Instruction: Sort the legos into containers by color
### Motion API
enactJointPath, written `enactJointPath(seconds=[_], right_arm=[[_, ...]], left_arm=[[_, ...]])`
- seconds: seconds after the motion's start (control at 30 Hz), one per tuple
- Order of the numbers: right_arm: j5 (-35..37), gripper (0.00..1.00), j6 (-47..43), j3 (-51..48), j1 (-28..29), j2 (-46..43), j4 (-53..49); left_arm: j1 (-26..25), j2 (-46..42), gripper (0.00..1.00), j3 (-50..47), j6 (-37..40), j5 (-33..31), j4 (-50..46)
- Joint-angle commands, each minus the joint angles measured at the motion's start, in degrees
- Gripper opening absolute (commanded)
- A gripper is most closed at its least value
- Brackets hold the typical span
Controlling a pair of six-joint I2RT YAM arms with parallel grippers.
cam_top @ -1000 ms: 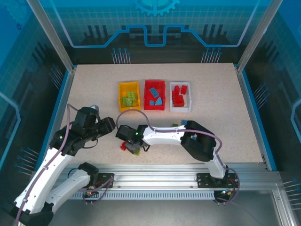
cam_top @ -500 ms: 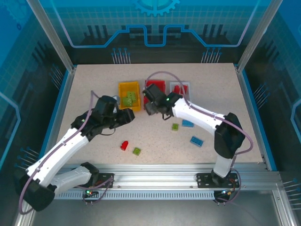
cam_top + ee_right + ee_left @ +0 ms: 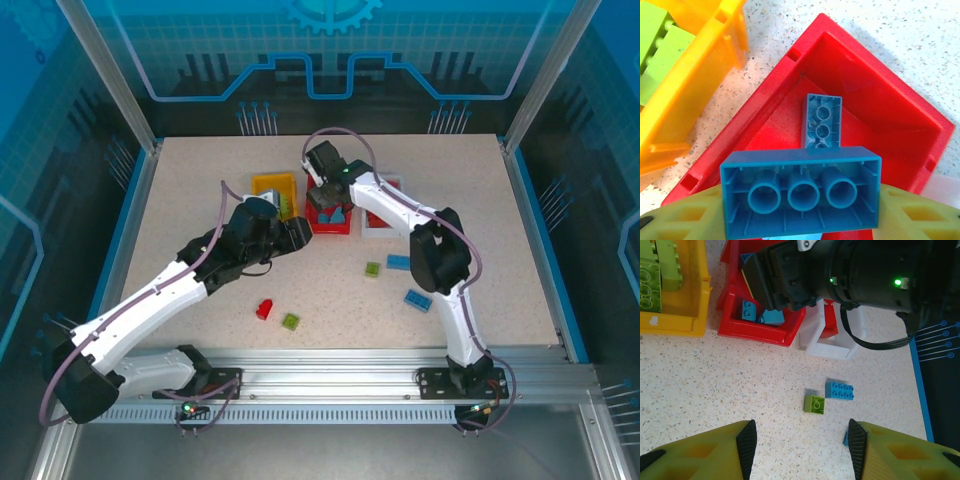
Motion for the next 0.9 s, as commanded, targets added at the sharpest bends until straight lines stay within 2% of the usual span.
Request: enactJointPath(seconds=[0.0,0.2,0.37,0.6,0.87], right_arm=[[-1.39,0.62,-2.22,3.33,-1.15,2.29,-3.81],[-2.16,0.76,-2.06,3.28,-1.12,1.76,-3.54],[-2.23,0.82,-1.8,2.86,-0.86,-1.4,-3.46],[-0.92,0.69,-0.96,-0.95,0.26,-9.89,-1.3],[-2.62,0.63,4.16,-16.86,2.02,-29.23,5.42]], left_arm=[[-0.47,-0.45,0.55,1.29,-0.57,-1.66,0.59],[-0.47,-0.94,0.55,1.68,-0.18,-1.75,-0.86],[-0.51,-1.09,0.55,1.54,-0.24,-1.36,-1.81],[-0.57,-2.21,0.55,0.3,0.65,-1.31,-5.16],[-0.55,-3.88,0.55,-0.64,2.91,-1.36,-12.98]])
